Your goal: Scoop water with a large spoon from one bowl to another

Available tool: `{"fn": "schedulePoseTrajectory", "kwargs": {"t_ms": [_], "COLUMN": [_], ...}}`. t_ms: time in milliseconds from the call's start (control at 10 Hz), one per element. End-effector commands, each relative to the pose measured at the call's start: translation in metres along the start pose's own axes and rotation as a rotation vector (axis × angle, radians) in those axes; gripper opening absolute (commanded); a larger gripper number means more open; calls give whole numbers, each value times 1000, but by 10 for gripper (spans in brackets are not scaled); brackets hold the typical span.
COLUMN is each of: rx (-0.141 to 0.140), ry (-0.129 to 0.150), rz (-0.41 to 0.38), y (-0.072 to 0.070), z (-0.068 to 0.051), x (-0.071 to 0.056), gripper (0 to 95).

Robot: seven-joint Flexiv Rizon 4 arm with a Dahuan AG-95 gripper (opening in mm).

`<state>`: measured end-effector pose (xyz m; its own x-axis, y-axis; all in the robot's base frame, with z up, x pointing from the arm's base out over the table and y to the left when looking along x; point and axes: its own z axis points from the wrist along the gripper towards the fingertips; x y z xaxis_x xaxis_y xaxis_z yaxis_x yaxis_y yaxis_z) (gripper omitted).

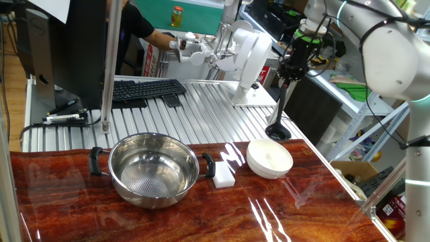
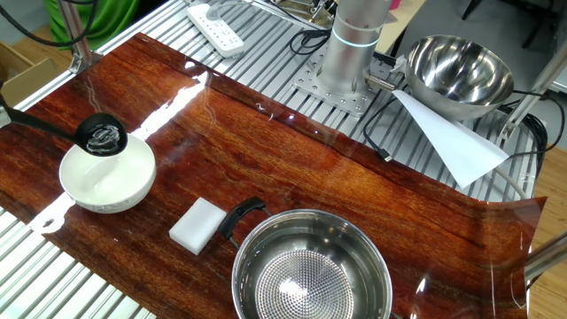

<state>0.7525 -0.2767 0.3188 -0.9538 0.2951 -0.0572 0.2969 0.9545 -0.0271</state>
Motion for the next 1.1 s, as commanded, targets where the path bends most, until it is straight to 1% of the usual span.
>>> {"fn": "schedulePoseTrajectory", "kwargs": {"t_ms": [100,300,900,1100], "rx": [-15,-5,4,24], "ry": [-7,-17,-44,-57], "rz": [1,-6,-37,-50], "y": [-2,-2,-6,-7], "z": [1,0,-3,-5], "x": [2,2,2,2], "gripper": [0,0,0,0]}}
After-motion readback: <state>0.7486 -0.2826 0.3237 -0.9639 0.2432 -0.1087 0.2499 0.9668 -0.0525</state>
